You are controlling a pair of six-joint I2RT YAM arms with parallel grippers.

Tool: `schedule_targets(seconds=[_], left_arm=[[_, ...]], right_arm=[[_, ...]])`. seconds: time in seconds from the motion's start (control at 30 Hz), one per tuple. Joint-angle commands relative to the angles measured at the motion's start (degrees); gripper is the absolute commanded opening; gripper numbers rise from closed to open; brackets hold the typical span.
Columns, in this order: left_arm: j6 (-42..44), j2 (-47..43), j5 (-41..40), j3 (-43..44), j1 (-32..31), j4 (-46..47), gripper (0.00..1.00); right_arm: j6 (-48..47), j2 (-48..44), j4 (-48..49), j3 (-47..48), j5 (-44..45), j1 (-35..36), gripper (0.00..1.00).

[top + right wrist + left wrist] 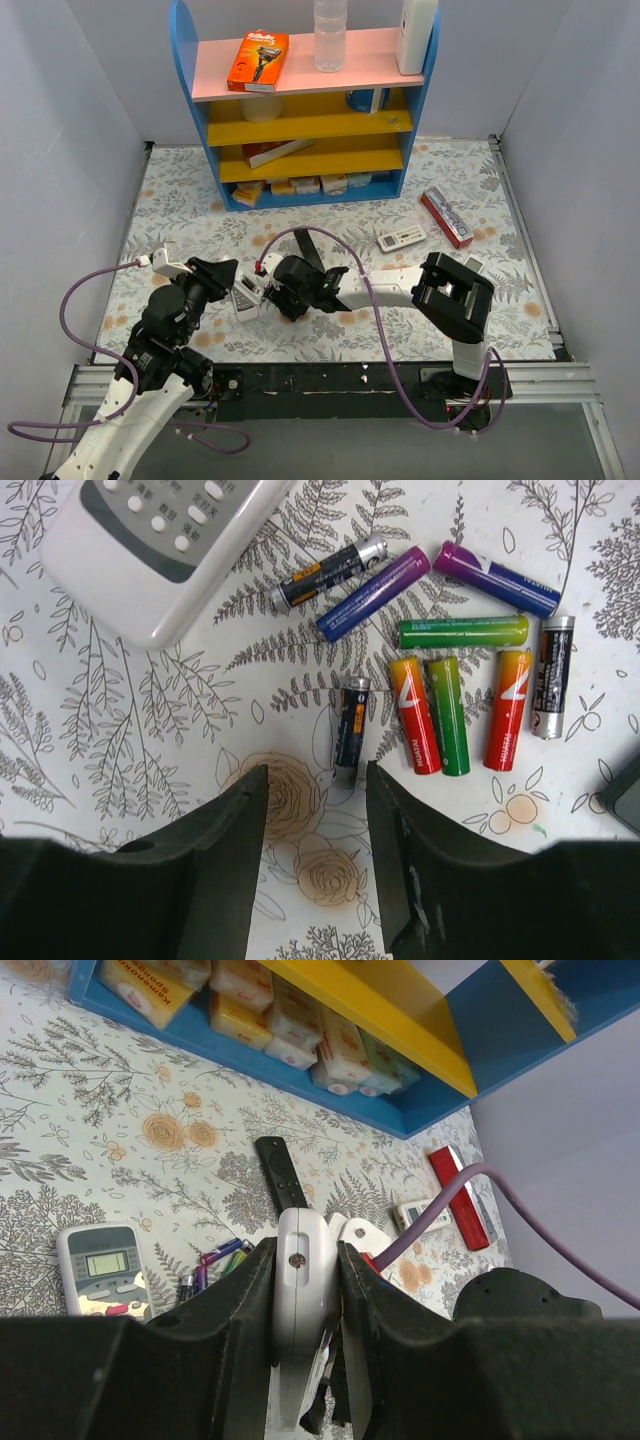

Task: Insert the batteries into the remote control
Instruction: Pick up the battery from the center of the board.

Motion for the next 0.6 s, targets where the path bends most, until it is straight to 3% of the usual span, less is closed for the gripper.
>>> schedule_targets(seconds=[0.0, 0.17, 0.27, 0.4, 0.57], left_arm=[[0.84, -0.95, -1.26, 2.53, -0.08, -1.79, 0.00], [0.75, -0.60, -0.47, 2.09, -0.17, -0.92, 0.00], [0.84, 0.10, 0.23, 1.65, -0.17, 0.05, 0.00], [0.48, 0.63, 1.64, 0.42, -0.17, 1.81, 0.00], [-0.39, 1.95, 4.71, -1.51, -0.17, 5.58, 0.00]], right_arm=[[0.17, 2.27, 0.24, 3.60, 5.39, 1.05, 0.51], [-0.97, 3.24, -2.31, 4.22, 7.76, 1.66, 0.44], [-1.41, 2.89, -3.98, 3.78, 8.73, 2.10, 0.35], [-0.89, 0.96, -5.21, 1.77, 9.00, 2.46, 0.14], [0.51, -4.31, -7.14, -2.71, 9.88, 2.54, 0.01]])
